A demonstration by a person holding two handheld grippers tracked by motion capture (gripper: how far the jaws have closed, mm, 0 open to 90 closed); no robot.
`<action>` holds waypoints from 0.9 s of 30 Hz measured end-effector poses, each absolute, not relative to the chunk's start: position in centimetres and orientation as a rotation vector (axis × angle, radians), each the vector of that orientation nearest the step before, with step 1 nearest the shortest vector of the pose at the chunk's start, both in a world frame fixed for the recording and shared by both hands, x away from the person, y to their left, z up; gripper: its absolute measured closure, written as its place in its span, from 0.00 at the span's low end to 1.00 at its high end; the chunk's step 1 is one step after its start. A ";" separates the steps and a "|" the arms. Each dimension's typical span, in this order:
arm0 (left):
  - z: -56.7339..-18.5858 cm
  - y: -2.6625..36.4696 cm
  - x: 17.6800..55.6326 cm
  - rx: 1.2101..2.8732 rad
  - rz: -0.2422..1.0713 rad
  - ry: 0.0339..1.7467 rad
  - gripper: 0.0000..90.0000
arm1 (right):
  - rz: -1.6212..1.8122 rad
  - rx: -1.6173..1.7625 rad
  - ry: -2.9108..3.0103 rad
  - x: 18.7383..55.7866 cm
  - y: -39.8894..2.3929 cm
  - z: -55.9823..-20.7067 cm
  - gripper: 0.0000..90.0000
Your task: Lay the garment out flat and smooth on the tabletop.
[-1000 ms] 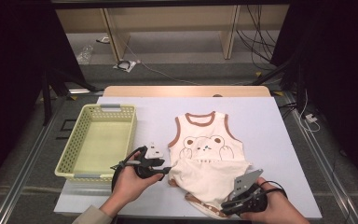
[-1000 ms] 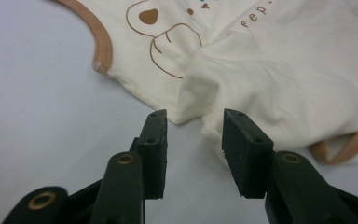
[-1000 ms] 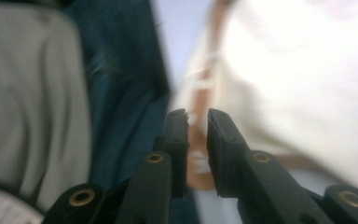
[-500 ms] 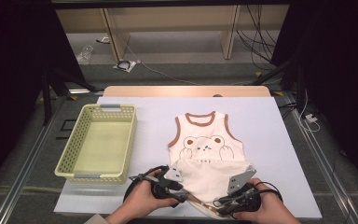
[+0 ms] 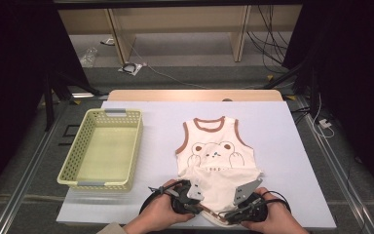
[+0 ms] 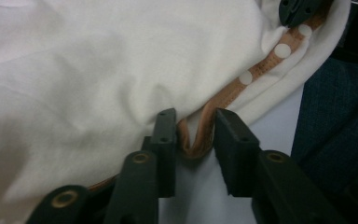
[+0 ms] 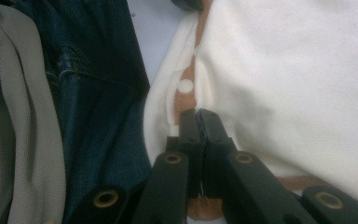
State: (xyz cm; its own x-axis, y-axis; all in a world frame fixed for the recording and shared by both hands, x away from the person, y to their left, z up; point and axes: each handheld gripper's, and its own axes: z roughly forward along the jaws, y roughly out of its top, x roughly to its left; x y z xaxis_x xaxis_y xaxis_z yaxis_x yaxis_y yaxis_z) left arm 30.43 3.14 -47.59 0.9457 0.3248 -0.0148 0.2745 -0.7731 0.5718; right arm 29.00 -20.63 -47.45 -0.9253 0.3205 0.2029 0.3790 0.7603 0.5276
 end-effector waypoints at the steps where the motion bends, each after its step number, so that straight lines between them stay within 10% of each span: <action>1: -47.6 3.1 30.4 2.498 0.107 0.429 0.86 | -0.888 -0.578 -2.843 29.0 -20.7 -47.5 1.00; 24: -46.4 4.6 26.0 2.514 -0.060 0.459 0.97 | -0.885 -0.490 -2.847 28.4 -22.2 -46.2 1.00; 27: -46.4 4.8 25.9 2.515 -0.076 0.456 0.97 | -0.918 -0.687 -2.856 29.1 -23.1 -45.8 0.87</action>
State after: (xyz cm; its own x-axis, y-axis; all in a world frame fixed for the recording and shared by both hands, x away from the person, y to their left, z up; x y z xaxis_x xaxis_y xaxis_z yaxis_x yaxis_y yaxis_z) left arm 25.94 4.78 -46.40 0.9400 0.3053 -0.1521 0.3381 -0.7755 0.5332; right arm 29.08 -23.13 -45.79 -0.8983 0.3950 0.1925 0.4331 0.7225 0.5389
